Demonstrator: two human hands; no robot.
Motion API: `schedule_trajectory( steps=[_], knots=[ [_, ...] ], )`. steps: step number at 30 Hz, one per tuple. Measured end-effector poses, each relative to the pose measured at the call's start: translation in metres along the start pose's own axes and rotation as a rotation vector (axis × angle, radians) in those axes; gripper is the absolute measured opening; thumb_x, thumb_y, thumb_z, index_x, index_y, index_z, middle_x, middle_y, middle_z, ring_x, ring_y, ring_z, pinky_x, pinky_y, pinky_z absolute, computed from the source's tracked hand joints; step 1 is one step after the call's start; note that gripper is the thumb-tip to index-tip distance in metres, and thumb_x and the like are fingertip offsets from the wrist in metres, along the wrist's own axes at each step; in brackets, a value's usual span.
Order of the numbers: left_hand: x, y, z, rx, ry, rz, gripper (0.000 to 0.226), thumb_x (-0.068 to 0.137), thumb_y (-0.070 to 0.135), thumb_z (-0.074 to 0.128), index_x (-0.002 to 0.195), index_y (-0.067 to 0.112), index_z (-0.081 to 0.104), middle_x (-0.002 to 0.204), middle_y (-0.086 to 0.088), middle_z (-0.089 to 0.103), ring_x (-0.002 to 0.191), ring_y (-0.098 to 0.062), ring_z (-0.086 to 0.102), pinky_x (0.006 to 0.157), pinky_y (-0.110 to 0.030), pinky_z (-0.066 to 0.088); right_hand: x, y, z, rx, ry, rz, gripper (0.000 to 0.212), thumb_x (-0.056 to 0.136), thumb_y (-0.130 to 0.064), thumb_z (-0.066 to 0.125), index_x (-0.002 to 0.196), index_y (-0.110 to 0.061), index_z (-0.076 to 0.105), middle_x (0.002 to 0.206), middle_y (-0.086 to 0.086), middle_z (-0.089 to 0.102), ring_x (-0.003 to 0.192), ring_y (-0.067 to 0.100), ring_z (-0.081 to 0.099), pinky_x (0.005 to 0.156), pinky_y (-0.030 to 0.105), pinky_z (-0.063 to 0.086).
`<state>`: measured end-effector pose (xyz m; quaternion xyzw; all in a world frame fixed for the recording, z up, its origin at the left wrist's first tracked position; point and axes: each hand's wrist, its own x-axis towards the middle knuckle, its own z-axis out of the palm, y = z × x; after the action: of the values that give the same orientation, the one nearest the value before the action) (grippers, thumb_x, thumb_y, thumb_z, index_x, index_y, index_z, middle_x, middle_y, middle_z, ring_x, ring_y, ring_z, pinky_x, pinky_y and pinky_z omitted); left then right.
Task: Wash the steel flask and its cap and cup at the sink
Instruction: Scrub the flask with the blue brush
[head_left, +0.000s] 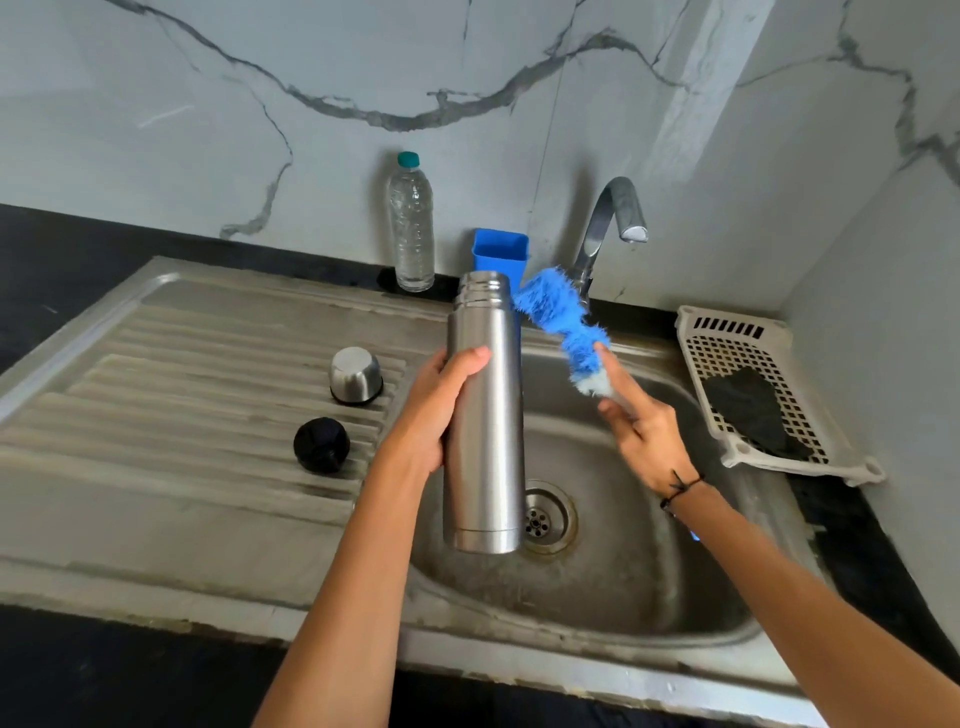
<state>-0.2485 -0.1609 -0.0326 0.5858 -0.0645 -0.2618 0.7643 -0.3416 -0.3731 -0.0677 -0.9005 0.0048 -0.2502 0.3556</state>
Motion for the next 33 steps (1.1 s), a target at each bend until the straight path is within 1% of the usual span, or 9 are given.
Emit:
schedule_trajectory(
  steps=[3, 5, 7, 12, 15, 21, 26, 30, 33],
  knots=[
    [0.004, -0.003, 0.001, 0.044, 0.033, 0.004, 0.014, 0.086, 0.031, 0.060, 0.089, 0.017, 0.060, 0.069, 0.002, 0.070, 0.066, -0.014, 0.064, 0.064, -0.030, 0.051, 0.012, -0.018, -0.006, 0.020, 0.054, -0.044, 0.059, 0.094, -0.007, 0.050, 0.144, -0.023, 0.023, 0.129, -0.015, 0.048, 0.081, 0.004, 0.057, 0.078, 0.001, 0.042],
    [0.003, -0.004, 0.005, 0.053, 0.012, -0.014, 0.009, 0.090, 0.027, 0.057, 0.086, 0.020, 0.059, 0.061, 0.008, 0.067, 0.059, -0.010, 0.062, 0.057, -0.024, 0.049, 0.024, -0.034, -0.005, -0.011, 0.036, -0.194, 0.056, 0.093, -0.006, 0.048, 0.144, -0.019, 0.030, 0.137, -0.026, 0.039, 0.096, -0.001, 0.060, 0.087, 0.004, 0.041],
    [0.001, -0.005, 0.007, 0.061, -0.006, -0.006, 0.012, 0.089, 0.030, 0.060, 0.093, 0.019, 0.061, 0.065, 0.008, 0.069, 0.061, -0.009, 0.064, 0.056, -0.022, 0.051, 0.030, -0.036, 0.000, -0.066, -0.042, -0.316, 0.057, 0.090, -0.006, 0.042, 0.145, -0.020, 0.031, 0.142, -0.032, 0.032, 0.116, -0.002, 0.054, 0.099, 0.011, 0.038],
    [-0.004, 0.001, 0.001, -0.010, -0.011, -0.018, 0.066, 0.068, 0.044, 0.076, 0.118, 0.004, 0.059, 0.087, -0.009, 0.072, 0.071, -0.018, 0.068, 0.063, -0.029, 0.056, 0.014, 0.006, -0.001, -0.153, -0.019, -0.164, 0.079, 0.083, 0.013, 0.050, 0.146, -0.027, 0.025, 0.122, 0.011, 0.061, 0.094, 0.027, 0.066, 0.094, 0.008, 0.040],
    [-0.003, 0.003, -0.001, -0.071, 0.020, -0.021, 0.090, 0.052, 0.057, 0.074, 0.122, 0.003, 0.058, 0.108, -0.024, 0.067, 0.089, -0.031, 0.066, 0.077, -0.041, 0.056, 0.013, 0.004, -0.010, -0.140, -0.016, -0.119, 0.074, 0.085, 0.010, 0.052, 0.145, -0.027, 0.028, 0.120, 0.009, 0.060, 0.090, 0.022, 0.065, 0.091, 0.012, 0.045],
    [-0.004, 0.002, 0.006, 0.006, 0.029, -0.012, 0.073, 0.059, 0.053, 0.072, 0.115, 0.006, 0.060, 0.106, -0.025, 0.068, 0.102, -0.044, 0.063, 0.092, -0.060, 0.047, 0.036, -0.034, -0.005, -0.127, -0.075, -0.377, 0.063, 0.089, 0.002, 0.045, 0.145, -0.021, 0.030, 0.144, -0.019, 0.036, 0.110, 0.020, 0.059, 0.100, 0.007, 0.034],
    [-0.001, 0.003, -0.003, -0.077, 0.007, -0.078, 0.048, 0.092, 0.043, 0.042, 0.112, 0.004, 0.062, 0.099, -0.026, 0.069, 0.074, -0.029, 0.067, 0.062, -0.031, 0.055, 0.020, 0.001, -0.006, -0.171, -0.056, -0.222, 0.090, 0.085, 0.010, 0.050, 0.144, -0.050, 0.018, 0.125, -0.004, 0.053, 0.096, 0.021, 0.066, 0.095, 0.006, 0.038],
    [0.002, 0.001, -0.006, -0.137, -0.032, -0.138, 0.053, 0.091, 0.044, 0.039, 0.113, 0.001, 0.061, 0.099, -0.030, 0.067, 0.071, -0.029, 0.066, 0.059, -0.028, 0.054, 0.021, -0.002, -0.019, -0.169, -0.024, -0.181, 0.074, 0.086, 0.005, 0.050, 0.143, -0.034, 0.026, 0.124, 0.005, 0.058, 0.089, 0.030, 0.067, 0.087, 0.007, 0.042],
    [-0.003, 0.001, 0.003, -0.156, -0.066, -0.173, 0.056, 0.084, 0.044, 0.054, 0.117, 0.000, 0.057, 0.096, -0.029, 0.067, 0.070, -0.029, 0.067, 0.058, -0.030, 0.055, 0.034, -0.023, -0.015, -0.171, -0.061, -0.298, 0.071, 0.085, 0.007, 0.052, 0.145, -0.025, 0.029, 0.140, -0.014, 0.041, 0.099, 0.025, 0.064, 0.093, 0.010, 0.041]
  ],
)
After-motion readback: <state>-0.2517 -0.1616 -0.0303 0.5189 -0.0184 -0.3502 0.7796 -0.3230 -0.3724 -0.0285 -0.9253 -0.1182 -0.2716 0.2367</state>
